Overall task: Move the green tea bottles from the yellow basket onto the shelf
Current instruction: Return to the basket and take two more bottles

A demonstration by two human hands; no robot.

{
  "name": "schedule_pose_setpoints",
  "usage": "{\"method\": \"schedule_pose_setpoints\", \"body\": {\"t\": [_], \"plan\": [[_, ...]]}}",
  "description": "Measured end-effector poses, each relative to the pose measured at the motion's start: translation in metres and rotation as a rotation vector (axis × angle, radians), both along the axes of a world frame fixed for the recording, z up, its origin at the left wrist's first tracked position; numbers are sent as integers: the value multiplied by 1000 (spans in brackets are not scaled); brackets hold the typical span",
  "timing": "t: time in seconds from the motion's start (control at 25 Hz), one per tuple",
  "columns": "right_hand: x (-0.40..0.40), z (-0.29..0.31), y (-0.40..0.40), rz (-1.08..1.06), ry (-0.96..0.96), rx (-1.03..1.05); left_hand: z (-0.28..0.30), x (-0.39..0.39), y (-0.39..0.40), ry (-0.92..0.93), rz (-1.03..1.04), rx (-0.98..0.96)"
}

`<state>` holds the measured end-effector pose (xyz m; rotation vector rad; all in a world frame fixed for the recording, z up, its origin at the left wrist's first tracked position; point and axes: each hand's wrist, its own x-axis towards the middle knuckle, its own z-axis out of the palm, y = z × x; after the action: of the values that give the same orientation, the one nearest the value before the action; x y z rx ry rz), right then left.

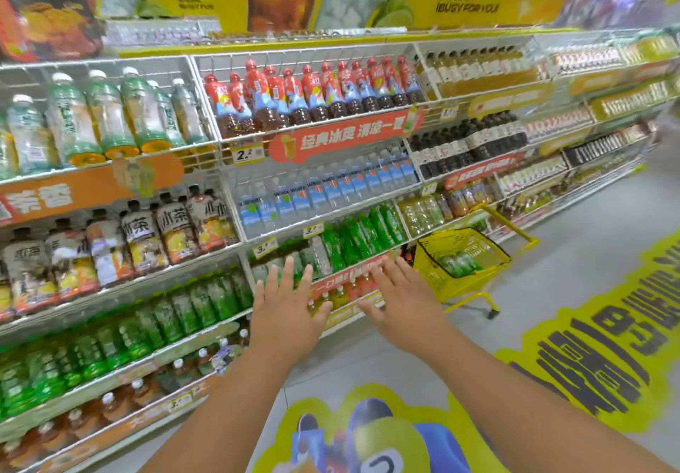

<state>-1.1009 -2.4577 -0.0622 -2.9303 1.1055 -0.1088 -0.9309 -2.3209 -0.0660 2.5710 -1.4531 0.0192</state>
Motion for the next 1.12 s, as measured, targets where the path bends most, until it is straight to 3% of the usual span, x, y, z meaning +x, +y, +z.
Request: {"method": "schedule_pose_setpoints", "body": {"t": [0.28, 0.64, 0.84, 1.12], "plan": [[-126, -16, -125, -172, -115, 31, -12, -112, -160, -53, -197, -20], [-282, -24, -318, -265, -111, 23, -20, -256, -379, -58, -262, 36], [-300, -35, -397, -290, -142, 53, -29, -278, -473, -4, -276, 34], [-280, -66, -559, -326, -98, 74, -79, -245, -659, 17, -317, 5]]}}
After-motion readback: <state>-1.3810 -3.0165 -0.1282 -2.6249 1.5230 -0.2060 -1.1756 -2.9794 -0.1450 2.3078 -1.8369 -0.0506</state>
